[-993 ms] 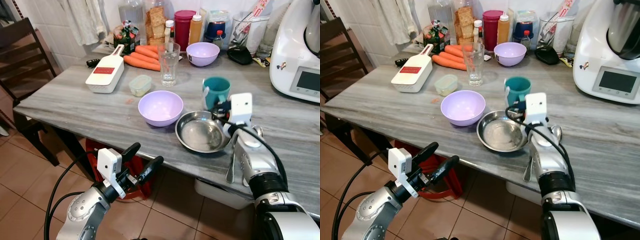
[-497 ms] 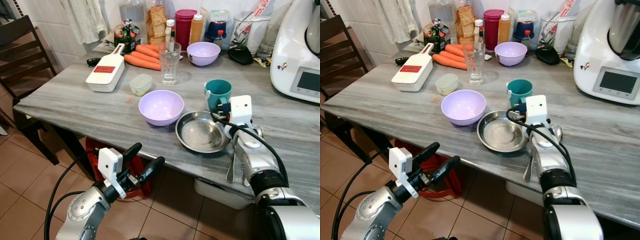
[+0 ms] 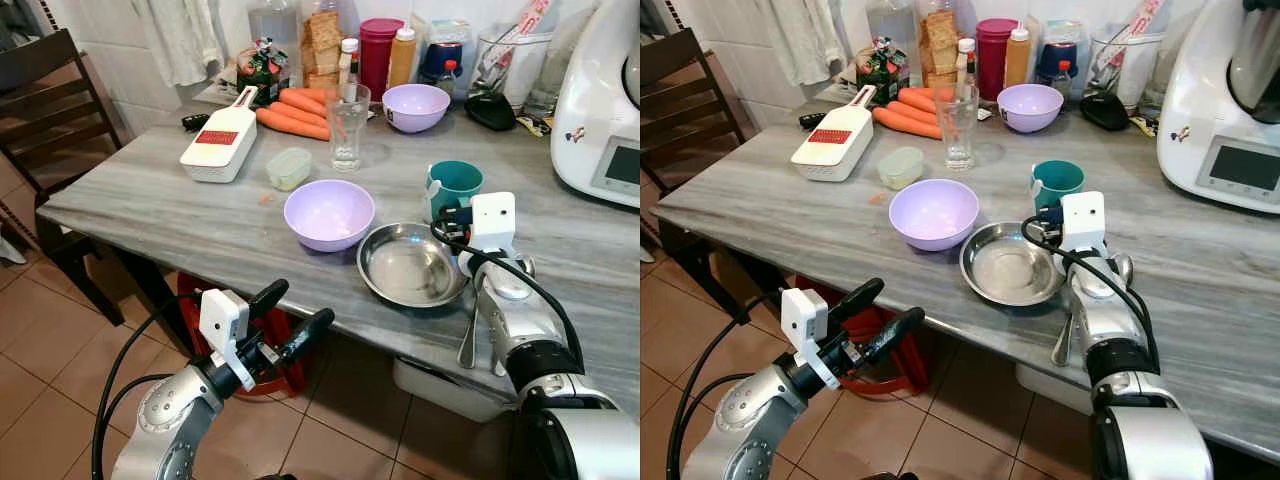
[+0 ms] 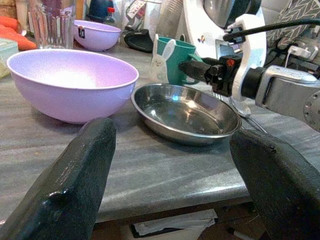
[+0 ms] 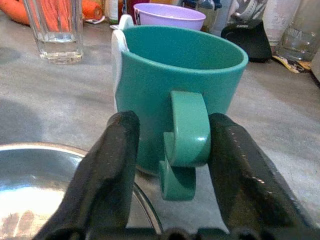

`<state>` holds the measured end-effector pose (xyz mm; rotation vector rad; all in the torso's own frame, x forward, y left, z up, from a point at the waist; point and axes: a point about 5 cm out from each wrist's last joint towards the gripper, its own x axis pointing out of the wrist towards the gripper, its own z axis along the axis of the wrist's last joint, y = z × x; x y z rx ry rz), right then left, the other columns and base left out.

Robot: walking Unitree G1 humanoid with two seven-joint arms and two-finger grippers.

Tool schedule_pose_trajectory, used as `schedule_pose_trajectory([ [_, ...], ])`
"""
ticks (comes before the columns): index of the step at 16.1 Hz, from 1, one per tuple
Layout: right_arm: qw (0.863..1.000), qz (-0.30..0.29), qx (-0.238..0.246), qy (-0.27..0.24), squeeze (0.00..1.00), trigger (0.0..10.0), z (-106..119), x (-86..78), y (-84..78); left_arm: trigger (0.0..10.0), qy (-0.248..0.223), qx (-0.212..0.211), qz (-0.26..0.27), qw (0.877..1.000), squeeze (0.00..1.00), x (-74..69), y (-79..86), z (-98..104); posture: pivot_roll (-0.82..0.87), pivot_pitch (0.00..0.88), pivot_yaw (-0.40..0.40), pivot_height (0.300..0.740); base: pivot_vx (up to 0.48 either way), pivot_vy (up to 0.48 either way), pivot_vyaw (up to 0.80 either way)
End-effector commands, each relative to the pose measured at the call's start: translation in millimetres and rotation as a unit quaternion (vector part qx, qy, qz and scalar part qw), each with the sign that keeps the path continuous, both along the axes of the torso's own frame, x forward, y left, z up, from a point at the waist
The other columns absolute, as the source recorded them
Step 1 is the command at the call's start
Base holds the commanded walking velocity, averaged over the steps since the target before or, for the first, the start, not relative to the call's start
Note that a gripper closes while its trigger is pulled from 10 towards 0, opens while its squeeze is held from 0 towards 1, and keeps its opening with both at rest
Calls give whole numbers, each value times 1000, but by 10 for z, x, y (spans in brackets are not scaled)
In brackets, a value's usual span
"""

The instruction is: Setting the table

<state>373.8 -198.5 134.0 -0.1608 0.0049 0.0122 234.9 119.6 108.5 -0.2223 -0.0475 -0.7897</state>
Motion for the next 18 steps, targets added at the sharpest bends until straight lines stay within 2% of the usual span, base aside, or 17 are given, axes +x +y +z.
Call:
schedule_pose_trajectory([
  [1,1000,6,3,-29,1000,10000,143,51,45,10000,2,10,-5,1000,0,15,11,-14,1,43,81,740,0,0,0],
  [3,998,12,4,-56,1000,10000,237,50,91,10000,-1,9,-4,1000,0,29,8,-8,2,42,80,740,0,0,0],
  [4,996,10,12,-90,1000,10000,337,25,107,10000,1,6,-6,1000,0,37,-4,-12,5,33,75,740,0,0,0],
  [6,993,9,17,-114,1000,10000,384,-21,117,10000,3,2,-12,1000,0,38,-18,-19,4,30,75,740,0,0,0],
  [10,988,19,22,-150,1000,10000,329,-337,137,10000,-3,5,-1,1000,0,76,-10,-25,-4,9,88,740,0,0,0],
  [12,987,21,23,-155,1000,10000,292,-424,141,10000,-13,12,38,999,0,171,60,-15,-9,5,92,740,0,0,0],
  [13,987,34,16,-155,1000,10000,240,-533,156,10000,-9,7,89,996,0,258,141,-23,-14,0,101,740,0,0,0],
  [14,987,35,12,-154,1000,10000,217,-569,151,10000,-7,4,101,995,0,276,161,-26,-14,0,101,740,0,0,0],
  [17,991,22,10,-130,1000,10000,78,-863,45,10000,-12,38,178,983,0,364,268,-57,-28,0,115,740,0,0,0],
  [18,992,26,6,-126,0,10000,63,-901,43,10000,-14,36,186,982,0,368,279,-58,-28,0,116,740,0,0,0],
])
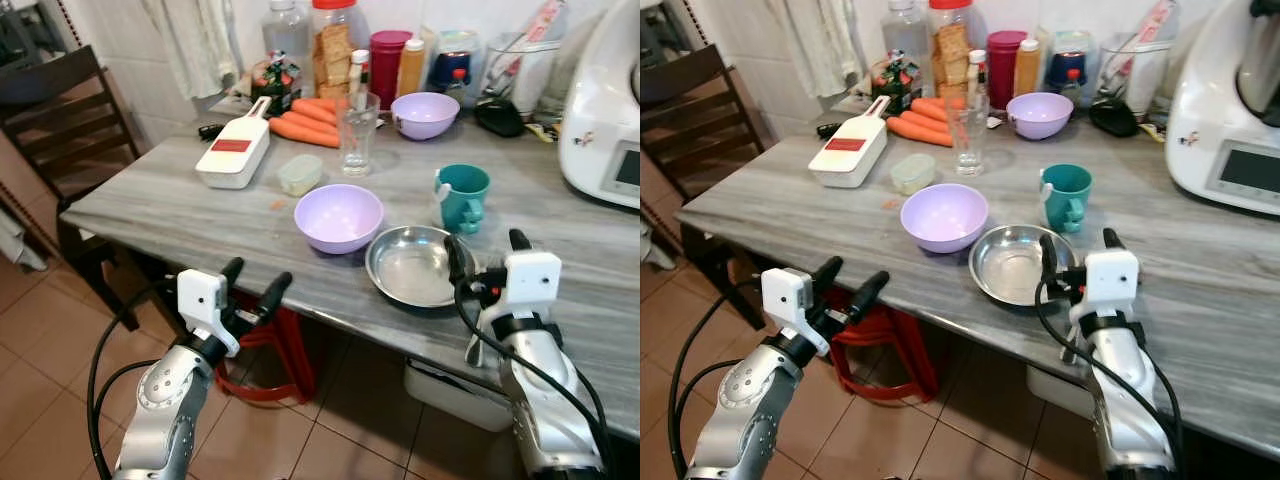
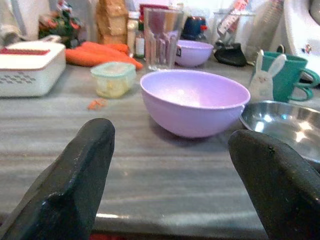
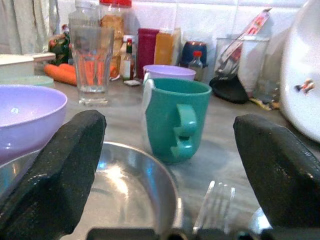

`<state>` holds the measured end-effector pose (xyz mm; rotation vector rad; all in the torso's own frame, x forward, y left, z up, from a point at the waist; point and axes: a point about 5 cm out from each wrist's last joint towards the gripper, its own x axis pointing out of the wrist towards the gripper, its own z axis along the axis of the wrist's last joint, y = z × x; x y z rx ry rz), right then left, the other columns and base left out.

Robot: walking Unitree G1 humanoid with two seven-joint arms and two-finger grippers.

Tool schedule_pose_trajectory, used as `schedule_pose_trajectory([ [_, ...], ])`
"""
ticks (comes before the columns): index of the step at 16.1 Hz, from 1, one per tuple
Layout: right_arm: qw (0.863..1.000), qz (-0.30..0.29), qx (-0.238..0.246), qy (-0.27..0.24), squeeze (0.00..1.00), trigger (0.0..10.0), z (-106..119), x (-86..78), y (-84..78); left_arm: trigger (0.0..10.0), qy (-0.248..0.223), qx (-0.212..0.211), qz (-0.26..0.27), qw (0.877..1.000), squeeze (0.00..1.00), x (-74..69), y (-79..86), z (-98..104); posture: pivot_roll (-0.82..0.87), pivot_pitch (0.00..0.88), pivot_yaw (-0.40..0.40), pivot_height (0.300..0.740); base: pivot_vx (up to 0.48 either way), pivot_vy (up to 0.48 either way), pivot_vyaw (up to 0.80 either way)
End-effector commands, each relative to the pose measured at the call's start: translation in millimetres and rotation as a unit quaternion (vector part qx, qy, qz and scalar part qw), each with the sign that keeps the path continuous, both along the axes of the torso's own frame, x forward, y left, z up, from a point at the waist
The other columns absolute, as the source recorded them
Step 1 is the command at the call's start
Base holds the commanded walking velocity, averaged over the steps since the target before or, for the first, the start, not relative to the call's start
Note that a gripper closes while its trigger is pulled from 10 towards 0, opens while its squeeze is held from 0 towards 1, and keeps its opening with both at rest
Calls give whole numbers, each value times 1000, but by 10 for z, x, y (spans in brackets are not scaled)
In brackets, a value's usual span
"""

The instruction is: Setting the table

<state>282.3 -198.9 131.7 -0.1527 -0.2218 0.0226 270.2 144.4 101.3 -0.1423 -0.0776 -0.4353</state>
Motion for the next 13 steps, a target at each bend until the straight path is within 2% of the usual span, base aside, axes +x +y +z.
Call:
schedule_pose_trajectory([
  [1,1000,13,1,-11,0,10000,76,-23,29,10000,-4,16,28,999,0,37,51,0,-31,0,119,740,0,0,0],
  [3,1000,11,-6,-8,0,10000,92,-66,15,10000,10,36,74,997,0,96,83,-51,-33,0,121,740,0,0,0],
  [5,999,24,-23,-14,0,10000,144,-65,88,10000,9,52,105,993,0,143,105,-53,-35,0,120,740,0,0,266],
  [8,999,39,-21,-12,0,10000,159,-38,201,10000,9,53,108,993,0,183,97,-48,-34,0,117,740,0,0,800],
  [13,999,34,-26,-10,0,10000,183,-9,199,10000,8,56,136,989,0,226,128,-44,-35,0,115,740,0,0,800],
])
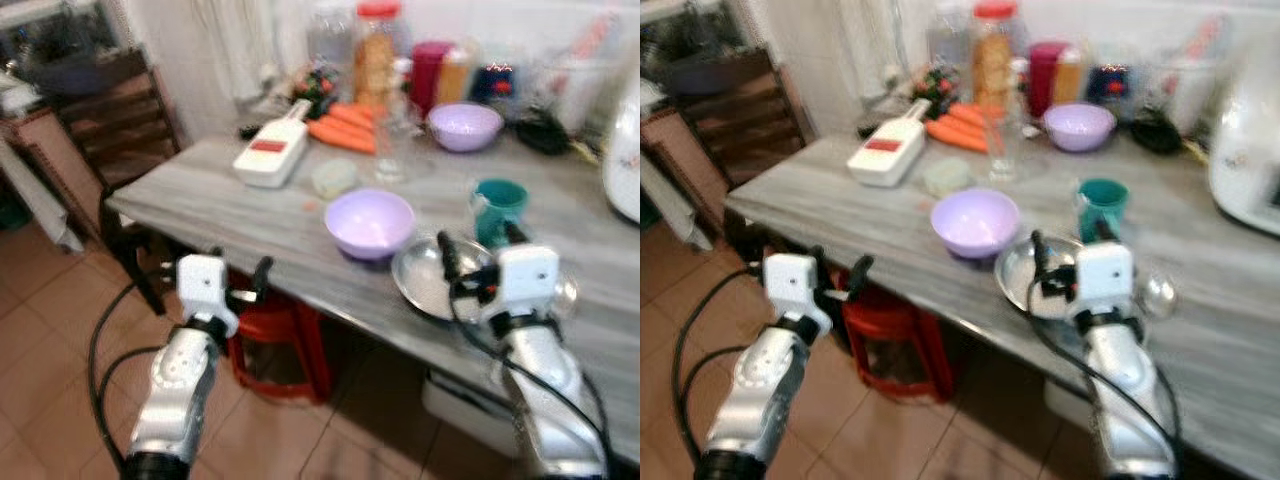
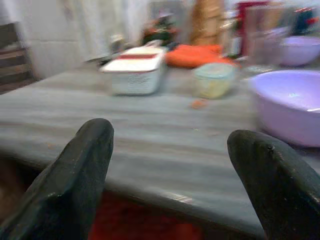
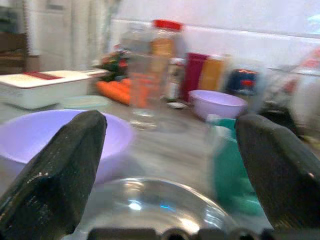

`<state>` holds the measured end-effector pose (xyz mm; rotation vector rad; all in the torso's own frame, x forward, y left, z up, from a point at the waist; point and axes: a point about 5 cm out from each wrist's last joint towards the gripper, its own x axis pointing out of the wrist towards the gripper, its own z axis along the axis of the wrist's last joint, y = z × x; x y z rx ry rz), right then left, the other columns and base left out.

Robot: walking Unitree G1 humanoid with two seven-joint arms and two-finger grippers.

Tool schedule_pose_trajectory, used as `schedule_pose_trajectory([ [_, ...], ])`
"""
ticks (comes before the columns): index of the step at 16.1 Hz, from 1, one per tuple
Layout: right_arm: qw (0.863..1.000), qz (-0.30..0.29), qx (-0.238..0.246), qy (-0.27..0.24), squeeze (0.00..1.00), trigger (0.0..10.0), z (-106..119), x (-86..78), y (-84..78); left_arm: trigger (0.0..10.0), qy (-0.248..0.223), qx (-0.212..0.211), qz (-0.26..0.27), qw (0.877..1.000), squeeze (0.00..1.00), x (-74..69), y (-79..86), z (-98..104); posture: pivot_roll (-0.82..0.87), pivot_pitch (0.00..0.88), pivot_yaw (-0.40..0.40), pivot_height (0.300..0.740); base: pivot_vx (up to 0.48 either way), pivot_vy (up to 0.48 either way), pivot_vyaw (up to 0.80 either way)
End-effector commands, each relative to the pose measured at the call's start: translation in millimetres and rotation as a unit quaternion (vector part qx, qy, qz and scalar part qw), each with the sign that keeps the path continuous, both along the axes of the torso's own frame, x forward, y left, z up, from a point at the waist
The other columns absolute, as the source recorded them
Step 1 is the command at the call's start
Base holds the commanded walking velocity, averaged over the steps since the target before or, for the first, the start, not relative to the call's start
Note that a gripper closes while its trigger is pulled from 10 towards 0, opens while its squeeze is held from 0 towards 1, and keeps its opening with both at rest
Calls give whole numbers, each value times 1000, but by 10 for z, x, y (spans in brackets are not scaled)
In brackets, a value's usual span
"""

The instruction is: Setting the table

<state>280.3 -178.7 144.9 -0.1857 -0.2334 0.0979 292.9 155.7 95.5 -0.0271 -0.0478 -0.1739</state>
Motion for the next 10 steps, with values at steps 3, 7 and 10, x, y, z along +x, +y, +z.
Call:
schedule_pose_trajectory([
  [3,1000,2,-6,-11,0,10000,86,24,28,10000,-14,19,29,999,0,20,60,24,-38,0,115,740,0,0,800],
  [7,1000,11,-7,-9,0,10000,84,26,88,10000,-15,28,52,998,0,47,101,9,-38,0,110,740,0,0,800],
  [10,1000,18,-5,-11,0,10000,104,37,127,10000,-16,15,56,998,0,43,108,-1,-38,0,106,740,0,0,800],
])
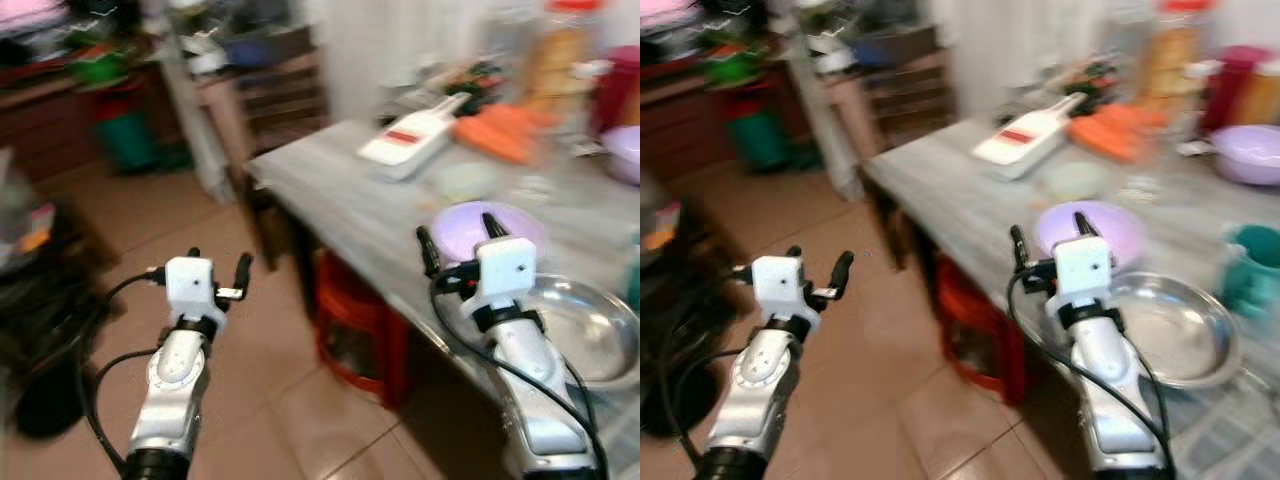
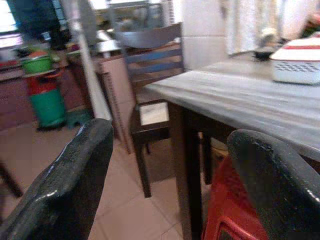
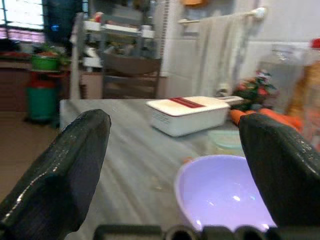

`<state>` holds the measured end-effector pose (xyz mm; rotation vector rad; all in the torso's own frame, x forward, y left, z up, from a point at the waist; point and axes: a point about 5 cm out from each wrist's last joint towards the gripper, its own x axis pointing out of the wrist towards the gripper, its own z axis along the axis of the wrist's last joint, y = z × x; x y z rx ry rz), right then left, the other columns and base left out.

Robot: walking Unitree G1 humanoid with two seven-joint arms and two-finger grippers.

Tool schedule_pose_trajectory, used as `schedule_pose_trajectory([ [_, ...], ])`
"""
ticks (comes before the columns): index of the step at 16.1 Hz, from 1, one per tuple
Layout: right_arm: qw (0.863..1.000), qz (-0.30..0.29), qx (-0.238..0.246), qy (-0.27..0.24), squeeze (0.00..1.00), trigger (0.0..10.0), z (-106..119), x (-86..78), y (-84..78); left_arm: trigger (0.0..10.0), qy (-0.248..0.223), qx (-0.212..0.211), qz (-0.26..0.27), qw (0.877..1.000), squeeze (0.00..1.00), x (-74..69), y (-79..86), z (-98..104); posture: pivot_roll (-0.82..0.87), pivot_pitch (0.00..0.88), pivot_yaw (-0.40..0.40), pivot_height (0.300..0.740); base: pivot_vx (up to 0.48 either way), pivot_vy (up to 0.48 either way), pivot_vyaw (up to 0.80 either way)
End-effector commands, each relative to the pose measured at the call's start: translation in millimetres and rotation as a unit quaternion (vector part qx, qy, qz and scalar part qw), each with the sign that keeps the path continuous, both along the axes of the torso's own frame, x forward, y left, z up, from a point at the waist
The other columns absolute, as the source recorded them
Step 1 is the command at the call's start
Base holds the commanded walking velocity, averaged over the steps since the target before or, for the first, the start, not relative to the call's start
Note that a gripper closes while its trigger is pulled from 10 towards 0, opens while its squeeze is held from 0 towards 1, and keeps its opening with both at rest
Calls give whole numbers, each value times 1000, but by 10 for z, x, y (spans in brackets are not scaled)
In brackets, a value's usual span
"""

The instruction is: Setting the table

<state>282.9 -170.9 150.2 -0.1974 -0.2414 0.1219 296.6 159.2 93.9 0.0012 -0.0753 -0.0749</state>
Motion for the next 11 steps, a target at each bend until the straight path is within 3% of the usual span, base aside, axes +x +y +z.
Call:
schedule_pose_trajectory([
  [1,1000,8,3,-7,0,10000,52,15,56,10000,2,-1,14,1000,0,10,85,0,-37,0,103,740,0,0,800],
  [10,1000,26,8,0,0,10000,36,53,122,10000,19,13,60,998,0,22,189,-83,-30,0,78,740,0,0,800],
  [11,999,31,18,9,0,10000,-2,74,144,10000,24,14,70,997,0,29,216,-113,-22,0,59,740,0,0,0],
])
